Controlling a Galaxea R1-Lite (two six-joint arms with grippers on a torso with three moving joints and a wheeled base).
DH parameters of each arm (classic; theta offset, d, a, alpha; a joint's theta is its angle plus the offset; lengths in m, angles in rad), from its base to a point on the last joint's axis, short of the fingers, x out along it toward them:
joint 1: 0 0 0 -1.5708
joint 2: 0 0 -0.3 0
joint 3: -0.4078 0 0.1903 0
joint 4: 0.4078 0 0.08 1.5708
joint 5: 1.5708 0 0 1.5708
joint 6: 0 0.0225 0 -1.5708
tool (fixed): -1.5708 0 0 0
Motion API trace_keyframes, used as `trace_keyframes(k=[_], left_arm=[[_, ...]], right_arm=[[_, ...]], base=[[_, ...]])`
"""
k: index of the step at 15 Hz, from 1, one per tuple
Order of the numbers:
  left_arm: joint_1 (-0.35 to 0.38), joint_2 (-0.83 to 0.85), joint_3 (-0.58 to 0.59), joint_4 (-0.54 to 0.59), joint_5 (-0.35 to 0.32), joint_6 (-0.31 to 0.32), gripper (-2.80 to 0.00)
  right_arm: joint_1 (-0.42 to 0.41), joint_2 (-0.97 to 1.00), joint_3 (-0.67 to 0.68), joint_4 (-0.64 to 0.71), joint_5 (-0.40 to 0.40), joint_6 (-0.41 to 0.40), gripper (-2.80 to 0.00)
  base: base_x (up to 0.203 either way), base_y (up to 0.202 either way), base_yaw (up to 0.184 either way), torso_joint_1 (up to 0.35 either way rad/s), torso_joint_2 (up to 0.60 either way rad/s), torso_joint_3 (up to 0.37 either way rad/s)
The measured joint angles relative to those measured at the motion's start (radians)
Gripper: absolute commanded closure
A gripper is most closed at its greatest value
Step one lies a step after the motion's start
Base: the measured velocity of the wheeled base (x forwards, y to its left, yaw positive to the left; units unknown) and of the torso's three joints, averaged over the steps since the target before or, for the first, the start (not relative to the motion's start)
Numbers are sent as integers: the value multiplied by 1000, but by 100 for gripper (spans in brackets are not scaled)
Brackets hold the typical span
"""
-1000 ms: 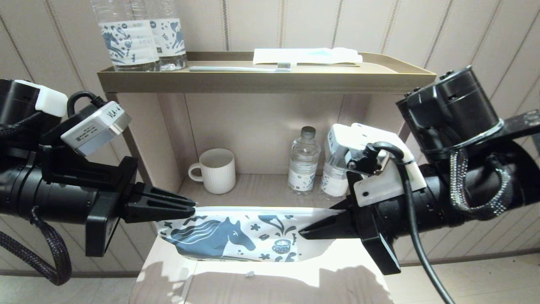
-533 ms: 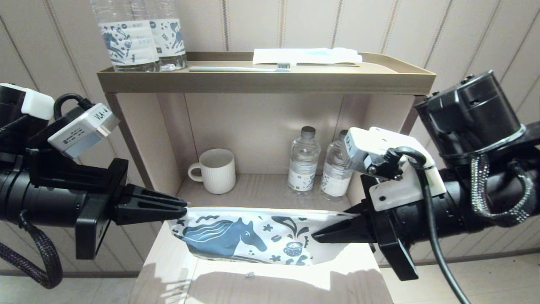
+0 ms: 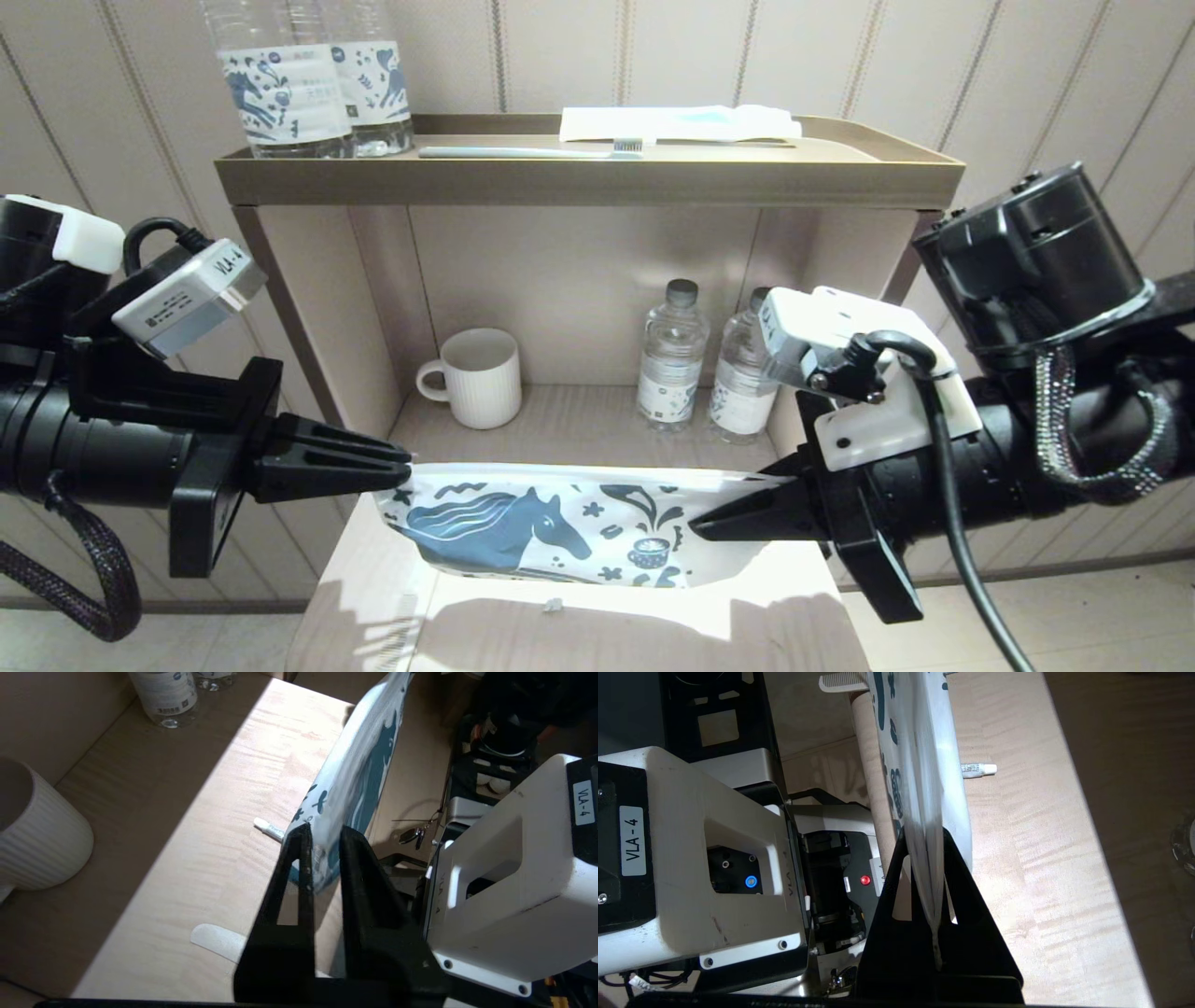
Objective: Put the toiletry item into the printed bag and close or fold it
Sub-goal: Open the storage bag, then pick up the comb
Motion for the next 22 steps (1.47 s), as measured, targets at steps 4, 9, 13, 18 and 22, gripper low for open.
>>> trace_keyframes(k=[4,9,13,18,22], left_arm=[[-4,-1,1,-5,-2,24,-280],[-6,42,13,-5,-4,68,-280],[-5,75,11,-6,-10,82,-280],[-17,97,1,-6,-71,83,-280],[-33,101,12,-6,-71,88,-280]], right_arm=[[0,7,-2,-2,2,0,0],[4,20,-11,-15,7,-1,0],[12,12,-4,-19,7,-3,0],[38,17,-23,-20,9,-2,0],[43,27,-38,-20,9,-1,0]], base=[[0,0,0,0,0,0],[0,0,0,0,0,0],[0,0,0,0,0,0],[0,0,0,0,0,0],[0,0,0,0,0,0]])
